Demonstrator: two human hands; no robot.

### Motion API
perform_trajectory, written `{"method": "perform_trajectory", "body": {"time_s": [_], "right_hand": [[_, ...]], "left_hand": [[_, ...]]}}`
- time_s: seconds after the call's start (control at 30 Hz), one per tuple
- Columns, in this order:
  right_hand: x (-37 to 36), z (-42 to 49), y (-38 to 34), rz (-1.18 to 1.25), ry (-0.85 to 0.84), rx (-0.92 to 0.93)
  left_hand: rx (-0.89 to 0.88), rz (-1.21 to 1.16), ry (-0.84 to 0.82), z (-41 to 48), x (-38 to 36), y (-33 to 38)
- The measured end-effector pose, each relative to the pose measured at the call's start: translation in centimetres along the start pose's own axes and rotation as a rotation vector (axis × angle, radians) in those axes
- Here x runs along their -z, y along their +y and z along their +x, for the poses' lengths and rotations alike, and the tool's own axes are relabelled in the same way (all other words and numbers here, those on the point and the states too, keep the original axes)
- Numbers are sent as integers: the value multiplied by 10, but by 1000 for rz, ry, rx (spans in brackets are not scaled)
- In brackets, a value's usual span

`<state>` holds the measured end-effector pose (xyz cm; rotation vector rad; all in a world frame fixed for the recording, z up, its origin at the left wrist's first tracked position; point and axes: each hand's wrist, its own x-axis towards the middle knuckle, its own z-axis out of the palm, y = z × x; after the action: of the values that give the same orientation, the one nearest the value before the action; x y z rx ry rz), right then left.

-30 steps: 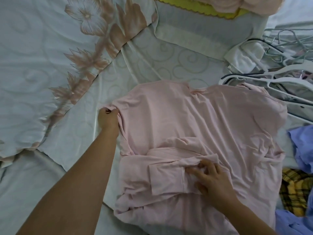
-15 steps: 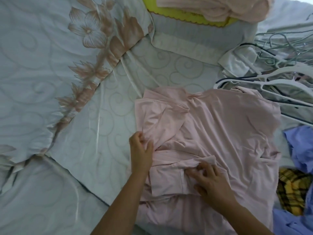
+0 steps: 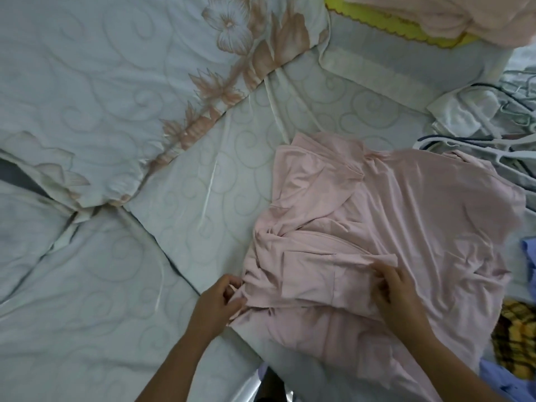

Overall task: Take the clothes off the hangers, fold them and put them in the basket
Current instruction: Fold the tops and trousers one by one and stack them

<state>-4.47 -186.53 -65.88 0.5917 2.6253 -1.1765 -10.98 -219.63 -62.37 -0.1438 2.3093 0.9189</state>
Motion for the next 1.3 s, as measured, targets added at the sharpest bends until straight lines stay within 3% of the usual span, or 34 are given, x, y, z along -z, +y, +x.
{"method": "perform_trajectory", "body": {"time_s": [0.17,0.37,0.5,0.7,0.8,0.93,1.07,1.17,1.23,1.3], "right_hand": [[-4,-13,-7,-225,-106,81],[-11,-24,-7,-348,-45,136],[-9,-19,-6,-202,-44,60],[-3,-13,-10,-108,-137,-12],[-4,-12,-11,-119,-167,-16],[-12,-12,-4,-91,-109,14],[-19,-9,3,-58,-86,6],[-20,-8,6,-70,-53,28],[-20,-8,6,-90,-46,26],[-20,-8,4,-95,-79,-6]], "left_hand": [[10,218,193,-30,10,-42],[92,368,73,-28,2,-63],[-93,360,246,-7,-5,-13],[-367,204,226,59,-19,105],[-388,262,162,101,-37,157],[-337,515,37,143,-68,192],[-265,626,73,163,-81,190],[-324,426,138,170,-77,188],[-330,70,248,169,-72,193],[-346,-189,136,162,-71,200]]}}
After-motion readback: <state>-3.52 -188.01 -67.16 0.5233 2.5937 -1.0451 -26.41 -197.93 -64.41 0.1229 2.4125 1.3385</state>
